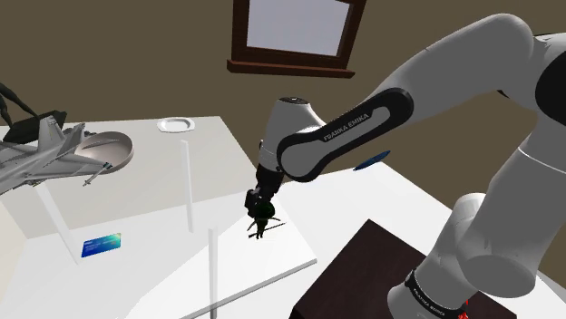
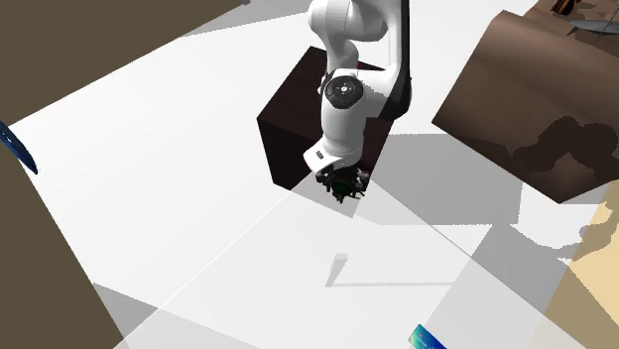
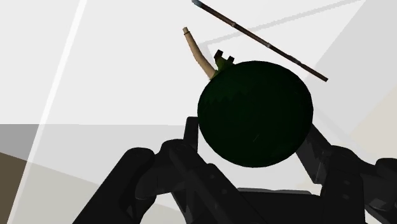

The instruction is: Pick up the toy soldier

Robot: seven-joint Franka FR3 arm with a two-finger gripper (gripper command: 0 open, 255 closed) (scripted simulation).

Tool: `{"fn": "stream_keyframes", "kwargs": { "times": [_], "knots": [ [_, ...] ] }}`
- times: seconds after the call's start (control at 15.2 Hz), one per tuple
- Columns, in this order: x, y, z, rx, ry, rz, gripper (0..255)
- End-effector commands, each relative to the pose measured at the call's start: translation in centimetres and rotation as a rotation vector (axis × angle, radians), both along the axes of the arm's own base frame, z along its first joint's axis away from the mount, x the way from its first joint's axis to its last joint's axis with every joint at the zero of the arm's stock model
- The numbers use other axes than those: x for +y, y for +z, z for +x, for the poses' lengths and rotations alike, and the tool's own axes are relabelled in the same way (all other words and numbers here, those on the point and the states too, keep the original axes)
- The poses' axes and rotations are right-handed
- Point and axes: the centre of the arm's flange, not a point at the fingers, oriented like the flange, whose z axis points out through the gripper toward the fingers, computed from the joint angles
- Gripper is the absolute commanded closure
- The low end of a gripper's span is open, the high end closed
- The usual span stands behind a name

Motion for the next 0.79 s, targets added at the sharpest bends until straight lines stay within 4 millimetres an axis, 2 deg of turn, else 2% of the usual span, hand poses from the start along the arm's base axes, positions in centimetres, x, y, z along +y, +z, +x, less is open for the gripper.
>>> {"fn": "stream_keyframes", "kwargs": {
  "times": [0.0,0.13,0.73],
  "knots": [
    [0.0,-0.1,0.0,0.002,0.0,-0.001,255],
    [0.0,-0.1,-0.1,0.002,0.0,-0.001,255],
    [0.0,4.7,-0.1,0.002,0.0,-0.001,255]
  ]
}}
